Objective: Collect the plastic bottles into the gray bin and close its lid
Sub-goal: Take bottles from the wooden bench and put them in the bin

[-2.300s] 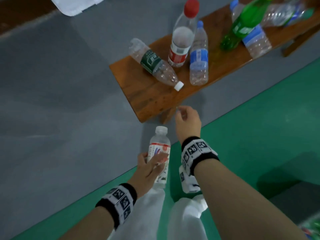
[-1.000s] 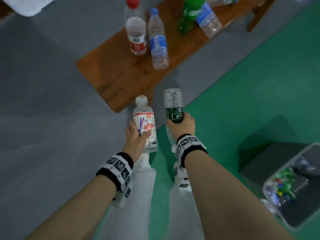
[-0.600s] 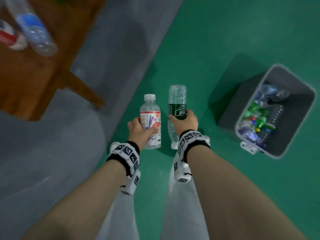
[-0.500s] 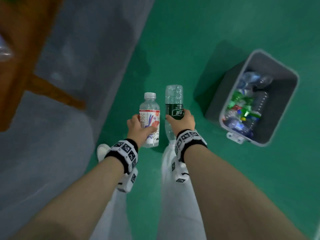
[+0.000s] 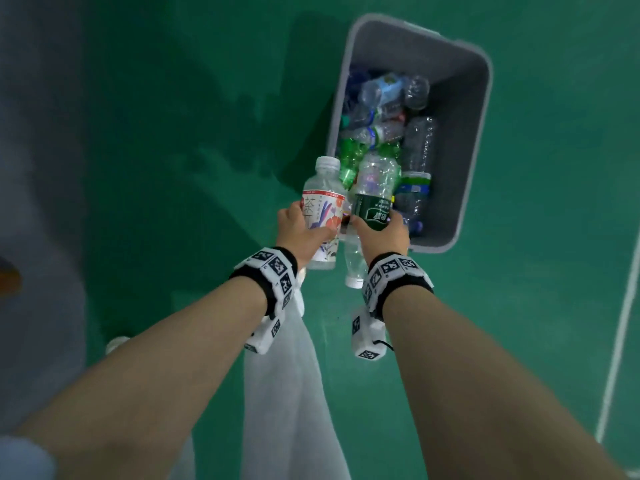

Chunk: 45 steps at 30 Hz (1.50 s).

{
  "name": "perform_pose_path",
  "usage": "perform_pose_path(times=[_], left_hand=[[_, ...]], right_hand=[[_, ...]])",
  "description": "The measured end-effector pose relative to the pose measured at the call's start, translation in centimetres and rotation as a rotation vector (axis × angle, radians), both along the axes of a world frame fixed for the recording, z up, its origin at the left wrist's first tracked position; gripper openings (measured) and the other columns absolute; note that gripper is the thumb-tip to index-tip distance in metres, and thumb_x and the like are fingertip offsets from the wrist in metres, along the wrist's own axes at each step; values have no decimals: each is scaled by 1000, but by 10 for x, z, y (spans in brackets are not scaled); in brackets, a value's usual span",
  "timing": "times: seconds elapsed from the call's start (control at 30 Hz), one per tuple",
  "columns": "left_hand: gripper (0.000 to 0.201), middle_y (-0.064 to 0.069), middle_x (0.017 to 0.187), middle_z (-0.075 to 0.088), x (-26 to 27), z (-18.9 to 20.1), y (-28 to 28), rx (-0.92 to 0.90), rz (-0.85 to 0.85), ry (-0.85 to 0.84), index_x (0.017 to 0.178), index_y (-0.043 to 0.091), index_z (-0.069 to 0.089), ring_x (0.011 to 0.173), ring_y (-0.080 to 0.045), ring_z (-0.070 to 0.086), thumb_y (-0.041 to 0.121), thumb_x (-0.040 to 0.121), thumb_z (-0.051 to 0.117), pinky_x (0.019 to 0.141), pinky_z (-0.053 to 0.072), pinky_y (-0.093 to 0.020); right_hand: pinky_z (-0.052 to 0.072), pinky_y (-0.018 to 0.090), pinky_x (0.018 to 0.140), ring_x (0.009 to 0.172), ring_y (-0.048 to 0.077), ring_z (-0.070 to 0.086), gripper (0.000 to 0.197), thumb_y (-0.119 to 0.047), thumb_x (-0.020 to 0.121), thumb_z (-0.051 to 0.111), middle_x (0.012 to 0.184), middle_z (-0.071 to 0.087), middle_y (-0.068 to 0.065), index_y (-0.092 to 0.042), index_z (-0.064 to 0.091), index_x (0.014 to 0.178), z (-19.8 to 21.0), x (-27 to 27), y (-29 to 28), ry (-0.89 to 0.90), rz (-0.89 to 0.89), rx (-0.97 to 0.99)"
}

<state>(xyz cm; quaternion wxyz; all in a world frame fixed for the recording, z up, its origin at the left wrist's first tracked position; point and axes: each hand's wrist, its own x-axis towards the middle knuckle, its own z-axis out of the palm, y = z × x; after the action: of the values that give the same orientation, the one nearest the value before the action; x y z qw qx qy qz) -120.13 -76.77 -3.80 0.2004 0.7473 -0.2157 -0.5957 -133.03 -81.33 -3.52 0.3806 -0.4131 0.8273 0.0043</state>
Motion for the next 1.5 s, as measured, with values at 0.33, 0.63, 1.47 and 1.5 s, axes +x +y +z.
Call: perform_pose_path(times=[0.33, 0.63, 1.47, 1.5], left_hand=[[83, -11, 130, 32, -98, -97, -102, 40, -235, -19, 140, 9, 28, 119, -29, 42, 38, 76, 71, 105, 40, -43], [78, -15, 137, 27, -142, -149, -145, 99, -338, -73, 145, 7, 21, 128, -30, 32, 38, 86, 62, 104, 32, -34], [26, -13, 113, 65, 59, -17, -89, 107, 28, -28, 107, 4, 65, 108, -30, 58, 17, 94, 47, 92, 46, -34], [27, -12, 114, 65, 81, -8, -82, 108, 55, -30, 109, 4, 65, 109, -28, 58, 19, 95, 46, 92, 45, -33]], right_hand=[[43, 31, 90, 117, 26, 51, 71, -35, 83, 65, 136, 40, 10, -11, 34, 142, -89, -90, -100, 58, -79, -64], [46, 34, 89, 110, 29, 54, 65, -31, 83, 64, 129, 42, 11, -12, 35, 138, -151, -125, -143, 166, -12, 13], [44, 38, 96, 116, 34, 51, 42, -18, 88, 50, 133, 47, 14, -15, 51, 130, -11, 82, -91, 107, 211, 141], [44, 37, 95, 116, 33, 52, 42, -17, 88, 50, 133, 49, 14, -15, 51, 130, 0, 103, -86, 77, 225, 133]])
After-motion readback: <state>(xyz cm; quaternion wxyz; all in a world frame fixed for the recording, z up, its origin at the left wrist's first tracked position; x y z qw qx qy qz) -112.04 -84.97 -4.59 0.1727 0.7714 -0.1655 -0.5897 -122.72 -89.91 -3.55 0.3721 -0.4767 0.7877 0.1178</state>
